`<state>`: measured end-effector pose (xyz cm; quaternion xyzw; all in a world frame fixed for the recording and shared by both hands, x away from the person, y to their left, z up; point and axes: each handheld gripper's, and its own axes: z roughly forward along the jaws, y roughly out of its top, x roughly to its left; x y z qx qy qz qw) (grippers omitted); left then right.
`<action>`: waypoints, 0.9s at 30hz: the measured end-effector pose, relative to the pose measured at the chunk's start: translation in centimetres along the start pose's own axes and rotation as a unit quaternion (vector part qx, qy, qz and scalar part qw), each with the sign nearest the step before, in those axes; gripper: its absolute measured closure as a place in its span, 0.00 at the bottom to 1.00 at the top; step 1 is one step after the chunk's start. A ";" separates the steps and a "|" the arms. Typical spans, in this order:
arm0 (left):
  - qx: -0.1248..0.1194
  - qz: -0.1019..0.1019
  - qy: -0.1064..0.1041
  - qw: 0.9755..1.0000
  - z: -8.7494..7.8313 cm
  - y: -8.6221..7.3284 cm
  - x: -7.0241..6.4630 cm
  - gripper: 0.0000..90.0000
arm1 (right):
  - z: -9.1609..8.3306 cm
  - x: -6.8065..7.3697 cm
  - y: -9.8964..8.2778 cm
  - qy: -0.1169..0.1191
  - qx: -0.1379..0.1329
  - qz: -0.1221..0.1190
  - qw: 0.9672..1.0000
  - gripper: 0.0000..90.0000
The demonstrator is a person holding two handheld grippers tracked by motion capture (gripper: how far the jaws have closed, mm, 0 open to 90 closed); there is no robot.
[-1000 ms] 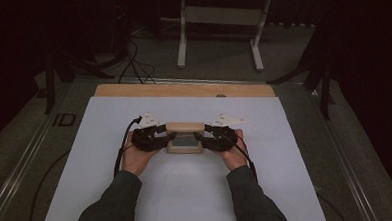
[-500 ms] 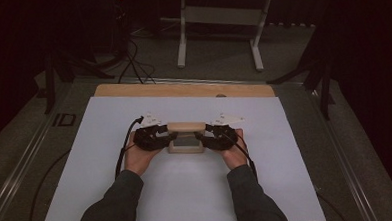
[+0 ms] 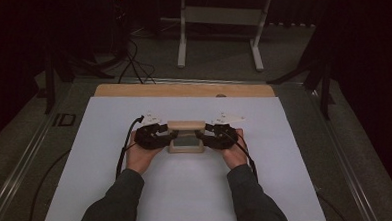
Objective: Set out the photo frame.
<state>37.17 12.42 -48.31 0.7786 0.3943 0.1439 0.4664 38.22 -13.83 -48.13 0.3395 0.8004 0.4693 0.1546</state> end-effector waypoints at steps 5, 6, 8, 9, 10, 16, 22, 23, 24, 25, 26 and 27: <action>0.002 -0.007 0.002 1.000 0.1 0.1 0.1 0.56 | 0.0 -0.1 0.0 -0.002 0.010 -0.008 1.000 0.59; 0.003 -0.010 0.003 1.000 0.1 0.1 0.1 0.56 | 0.0 -0.2 -0.1 -0.002 0.011 -0.007 1.000 0.60; 0.004 -0.016 0.004 1.000 0.2 0.2 0.2 0.56 | 0.1 -0.4 -0.1 -0.001 0.010 -0.001 1.000 0.60; 0.005 -0.017 0.003 1.000 0.3 0.2 0.3 0.56 | 0.1 -0.4 -0.2 -0.001 0.010 0.004 1.000 0.61; 0.007 -0.019 0.003 1.000 0.3 0.3 0.3 0.56 | 0.2 -0.5 -0.2 0.000 0.010 0.004 1.000 0.61; 0.011 -0.033 0.001 0.999 0.5 0.4 0.5 0.56 | 0.3 -0.7 -0.2 0.000 0.008 0.011 1.000 0.61; 0.011 -0.045 0.000 0.999 0.6 0.5 0.6 0.56 | 0.5 -0.9 -0.2 0.003 0.007 0.014 1.000 0.61; 0.011 -0.047 -0.001 0.999 0.6 0.5 0.6 0.56 | 0.5 -0.9 -0.2 0.004 0.007 0.014 1.000 0.61; 0.010 -0.052 0.000 0.999 0.6 0.5 0.6 0.56 | 0.5 -0.9 -0.2 0.004 0.007 0.015 1.000 0.61; 0.011 -0.054 0.000 0.998 0.6 0.5 0.6 0.56 | 0.5 -1.0 -0.2 0.005 0.007 0.016 1.000 0.61; 0.011 -0.058 -0.001 0.998 0.6 0.5 0.6 0.56 | 0.5 -1.0 -0.2 0.006 0.008 0.016 1.000 0.61; 0.011 -0.060 0.000 0.998 0.6 0.5 0.6 0.56 | 0.6 -1.1 -0.1 0.006 0.008 0.017 1.000 0.61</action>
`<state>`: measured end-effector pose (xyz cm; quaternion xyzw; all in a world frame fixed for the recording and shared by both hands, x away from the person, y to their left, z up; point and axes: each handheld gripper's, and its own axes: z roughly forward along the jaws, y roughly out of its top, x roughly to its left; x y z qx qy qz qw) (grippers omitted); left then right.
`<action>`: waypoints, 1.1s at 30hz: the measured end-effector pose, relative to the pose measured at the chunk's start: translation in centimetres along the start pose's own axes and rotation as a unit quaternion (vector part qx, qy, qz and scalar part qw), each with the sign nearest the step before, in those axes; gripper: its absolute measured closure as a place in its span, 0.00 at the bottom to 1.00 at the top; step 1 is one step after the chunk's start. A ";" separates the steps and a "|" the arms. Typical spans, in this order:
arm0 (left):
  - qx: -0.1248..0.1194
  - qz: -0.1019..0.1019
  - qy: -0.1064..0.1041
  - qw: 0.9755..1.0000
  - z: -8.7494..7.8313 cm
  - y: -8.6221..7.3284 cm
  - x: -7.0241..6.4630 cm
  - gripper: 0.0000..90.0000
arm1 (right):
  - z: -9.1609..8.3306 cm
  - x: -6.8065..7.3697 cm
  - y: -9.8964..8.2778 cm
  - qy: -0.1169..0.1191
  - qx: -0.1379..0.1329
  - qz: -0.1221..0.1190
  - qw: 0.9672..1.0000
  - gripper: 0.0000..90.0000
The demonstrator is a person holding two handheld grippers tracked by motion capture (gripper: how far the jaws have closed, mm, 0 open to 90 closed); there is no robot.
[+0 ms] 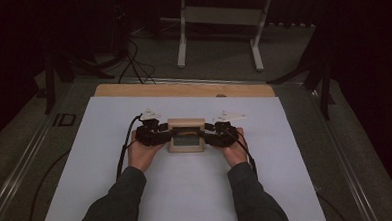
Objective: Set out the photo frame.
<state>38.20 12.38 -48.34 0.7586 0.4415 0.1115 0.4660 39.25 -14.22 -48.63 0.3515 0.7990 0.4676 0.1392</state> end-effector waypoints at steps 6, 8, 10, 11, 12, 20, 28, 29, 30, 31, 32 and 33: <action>0.002 -0.012 -0.004 1.000 0.1 0.0 0.2 0.56 | 0.2 -0.1 0.1 0.000 0.000 0.001 1.000 0.60; 0.004 -0.011 -0.002 1.000 0.1 0.0 0.2 0.56 | 0.2 -0.1 0.2 -0.004 0.002 0.001 1.000 0.62; 0.004 -0.011 -0.002 1.000 0.1 0.0 0.2 0.56 | 0.1 -0.1 0.2 -0.007 0.001 0.002 1.000 0.63; 0.004 -0.010 -0.002 1.000 0.1 0.0 0.2 0.56 | 0.1 -0.1 0.2 -0.008 0.001 0.001 1.000 0.63; 0.004 -0.011 -0.003 1.000 0.2 -0.1 0.2 0.55 | 0.1 -0.1 0.2 -0.009 0.003 0.000 1.000 0.62; 0.006 -0.010 0.008 1.000 0.3 -0.1 0.2 0.47 | 0.1 0.3 0.2 -0.009 0.010 -0.011 1.000 0.54; 0.004 -0.013 0.017 1.000 -0.8 0.1 0.4 0.43 | -0.5 0.5 0.0 -0.009 0.012 -0.005 1.000 0.49; 0.002 -0.012 0.017 1.000 -0.9 0.1 0.4 0.43 | -0.6 0.5 0.0 -0.010 0.012 -0.004 1.000 0.49; 0.001 -0.011 0.016 1.000 -1.1 0.1 0.4 0.43 | -0.8 0.4 -0.1 -0.012 0.013 -0.005 1.000 0.49; -0.002 -0.010 0.017 1.000 -1.3 0.1 0.4 0.43 | -0.9 0.4 -0.2 -0.014 0.015 -0.004 1.000 0.49; -0.004 -0.011 0.019 1.000 -1.6 0.1 0.3 0.42 | -1.0 0.4 -0.2 -0.015 0.015 -0.004 1.000 0.48; -0.007 -0.010 0.019 1.000 -1.8 0.1 0.3 0.42 | -1.2 0.3 -0.3 -0.016 0.017 -0.003 1.000 0.48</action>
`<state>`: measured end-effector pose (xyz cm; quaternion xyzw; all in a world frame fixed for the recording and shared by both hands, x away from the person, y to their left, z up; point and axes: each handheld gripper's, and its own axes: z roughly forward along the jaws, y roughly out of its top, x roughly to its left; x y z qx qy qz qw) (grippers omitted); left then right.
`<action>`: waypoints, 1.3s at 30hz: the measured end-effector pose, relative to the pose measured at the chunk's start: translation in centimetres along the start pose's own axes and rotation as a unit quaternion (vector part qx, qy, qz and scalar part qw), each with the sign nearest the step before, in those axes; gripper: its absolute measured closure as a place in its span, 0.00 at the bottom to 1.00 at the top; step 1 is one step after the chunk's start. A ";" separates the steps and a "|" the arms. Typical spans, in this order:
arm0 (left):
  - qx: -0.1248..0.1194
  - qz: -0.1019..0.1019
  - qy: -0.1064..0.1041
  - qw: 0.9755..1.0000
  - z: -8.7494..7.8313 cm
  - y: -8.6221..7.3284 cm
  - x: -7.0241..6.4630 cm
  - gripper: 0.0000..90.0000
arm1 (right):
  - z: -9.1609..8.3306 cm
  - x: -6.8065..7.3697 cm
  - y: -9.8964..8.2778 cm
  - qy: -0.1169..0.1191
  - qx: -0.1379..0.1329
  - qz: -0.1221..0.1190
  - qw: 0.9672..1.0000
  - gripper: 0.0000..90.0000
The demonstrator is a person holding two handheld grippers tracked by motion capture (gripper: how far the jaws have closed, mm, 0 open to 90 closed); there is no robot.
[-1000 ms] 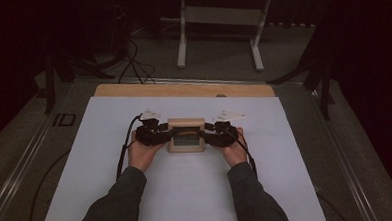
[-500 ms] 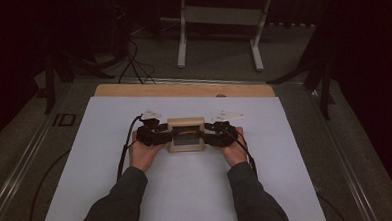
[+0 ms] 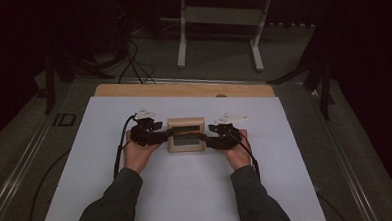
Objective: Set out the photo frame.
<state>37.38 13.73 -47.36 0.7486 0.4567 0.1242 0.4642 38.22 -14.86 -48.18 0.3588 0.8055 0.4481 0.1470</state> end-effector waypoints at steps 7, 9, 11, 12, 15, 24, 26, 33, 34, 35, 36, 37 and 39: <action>-0.025 0.007 0.001 1.000 -2.2 -0.1 -0.1 0.42 | -1.6 -0.2 -0.2 -0.003 -0.004 -0.006 1.000 0.48; -0.031 0.009 0.001 0.999 -2.8 0.0 -0.2 0.42 | -2.1 -0.2 -0.2 -0.003 -0.006 -0.008 1.000 0.48; -0.036 0.013 0.001 0.999 -3.4 0.0 -0.2 0.42 | -2.6 -0.2 -0.2 -0.004 -0.009 -0.010 1.000 0.48; -0.039 0.014 0.001 0.999 -3.7 0.0 -0.2 0.42 | -2.9 -0.2 -0.3 -0.004 -0.011 -0.009 1.000 0.48; -0.043 0.017 -0.001 0.999 -4.5 -0.2 -0.3 0.42 | -3.5 -0.2 -0.6 -0.004 -0.014 -0.011 1.000 0.48; -0.058 0.030 -0.002 0.998 -6.7 -1.2 -0.6 0.42 | -5.3 -0.8 -1.8 -0.008 -0.026 -0.007 1.000 0.47; -0.060 0.035 0.000 0.998 -7.1 -1.4 -0.7 0.42 | -5.8 -1.0 -2.0 -0.007 -0.034 -0.006 0.999 0.46; -0.070 0.044 0.003 0.997 -8.8 -2.4 -0.9 0.42 | -7.6 -1.2 -2.8 -0.010 -0.051 -0.018 0.998 0.45; -0.071 0.047 0.005 0.996 -9.0 -2.5 -0.9 0.42 | -7.8 -1.2 -2.9 -0.011 -0.052 -0.020 0.998 0.45; -0.072 0.048 0.007 0.996 -9.2 -2.7 -0.9 0.42 | -8.1 -1.2 -3.1 -0.013 -0.054 -0.024 0.998 0.45; -0.071 0.050 0.009 0.996 -9.4 -2.9 -0.9 0.42 | -8.4 -1.2 -3.2 -0.015 -0.054 -0.028 0.998 0.44; -0.071 0.050 0.010 0.996 -9.6 -3.1 -0.8 0.42 | -8.7 -1.3 -3.4 -0.017 -0.055 -0.030 0.998 0.44; -0.074 0.048 0.012 0.996 -10.0 -3.7 -0.6 0.42 | -9.3 -1.4 -3.8 -0.020 -0.058 -0.032 0.998 0.43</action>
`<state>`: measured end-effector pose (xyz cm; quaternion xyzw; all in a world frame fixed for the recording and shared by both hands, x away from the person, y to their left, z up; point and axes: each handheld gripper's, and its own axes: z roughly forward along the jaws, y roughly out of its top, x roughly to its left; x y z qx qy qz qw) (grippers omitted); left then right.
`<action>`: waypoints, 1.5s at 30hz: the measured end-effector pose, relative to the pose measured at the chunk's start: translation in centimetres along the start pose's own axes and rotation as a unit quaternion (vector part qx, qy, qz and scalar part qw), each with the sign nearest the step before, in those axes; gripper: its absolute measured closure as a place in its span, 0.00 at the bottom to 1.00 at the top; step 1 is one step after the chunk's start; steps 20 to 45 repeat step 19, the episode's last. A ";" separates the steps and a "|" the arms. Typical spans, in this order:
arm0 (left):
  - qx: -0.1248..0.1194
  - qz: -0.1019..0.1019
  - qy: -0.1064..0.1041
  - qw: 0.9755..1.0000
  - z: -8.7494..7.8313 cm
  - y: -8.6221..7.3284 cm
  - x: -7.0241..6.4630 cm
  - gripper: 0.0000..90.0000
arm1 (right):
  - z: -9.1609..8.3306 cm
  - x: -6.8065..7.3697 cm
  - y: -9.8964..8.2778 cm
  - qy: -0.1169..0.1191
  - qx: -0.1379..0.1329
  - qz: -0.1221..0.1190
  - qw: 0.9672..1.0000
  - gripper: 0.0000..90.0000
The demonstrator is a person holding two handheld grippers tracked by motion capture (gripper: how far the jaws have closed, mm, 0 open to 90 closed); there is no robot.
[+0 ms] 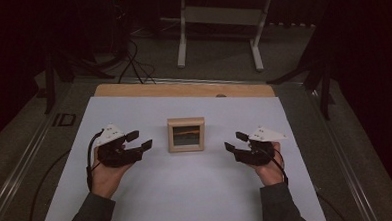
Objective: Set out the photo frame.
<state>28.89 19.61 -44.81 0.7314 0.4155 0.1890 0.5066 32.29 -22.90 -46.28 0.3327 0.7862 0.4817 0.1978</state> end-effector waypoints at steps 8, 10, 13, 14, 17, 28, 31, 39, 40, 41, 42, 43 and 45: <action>0.005 -0.015 0.024 1.000 -1.1 -2.9 1.3 0.42 | -2.2 -0.7 -1.7 -0.016 -0.010 0.006 1.000 0.42; 0.007 -0.013 0.036 0.999 -1.3 -3.6 1.4 0.42 | -2.6 -0.8 -2.0 -0.019 -0.012 0.010 1.000 0.42; 0.000 -0.014 0.043 0.999 -2.0 -4.0 1.5 0.42 | -3.2 -1.0 -2.4 -0.025 -0.024 0.019 0.999 0.41; -0.004 -0.012 0.047 0.999 -2.2 -4.1 1.5 0.42 | -3.4 -1.0 -2.5 -0.027 -0.026 0.020 0.999 0.40; -0.007 -0.006 0.056 0.998 -2.8 -4.4 1.5 0.42 | -4.0 -1.0 -2.9 -0.030 -0.034 0.026 0.999 0.40; -0.006 -0.009 0.062 0.998 -3.0 -4.8 1.7 0.42 | -4.4 -1.1 -3.1 -0.031 -0.036 0.028 0.998 0.39; -0.006 -0.009 0.062 0.998 -3.0 -4.8 1.7 0.42 | -4.4 -1.1 -3.1 -0.031 -0.036 0.028 0.998 0.39; -0.006 -0.009 0.062 0.998 -3.0 -4.8 1.7 0.42 | -4.4 -1.1 -3.1 -0.031 -0.036 0.028 0.998 0.39; -0.006 -0.009 0.062 0.998 -3.0 -4.8 1.7 0.42 | -4.4 -1.1 -3.1 -0.031 -0.036 0.028 0.998 0.39; -0.006 -0.009 0.062 0.998 -3.0 -4.8 1.7 0.42 | -4.4 -1.1 -3.1 -0.031 -0.036 0.028 0.998 0.39; -0.006 -0.009 0.062 0.998 -3.0 -4.8 1.7 0.42 | -4.4 -1.1 -3.1 -0.031 -0.036 0.028 0.998 0.39; -0.006 -0.009 0.062 0.998 -3.0 -4.8 1.7 0.42 | -4.4 -1.1 -3.1 -0.031 -0.036 0.028 0.998 0.39; -0.006 -0.009 0.062 0.998 -3.0 -4.8 1.7 0.42 | -4.4 -1.1 -3.1 -0.031 -0.036 0.028 0.998 0.39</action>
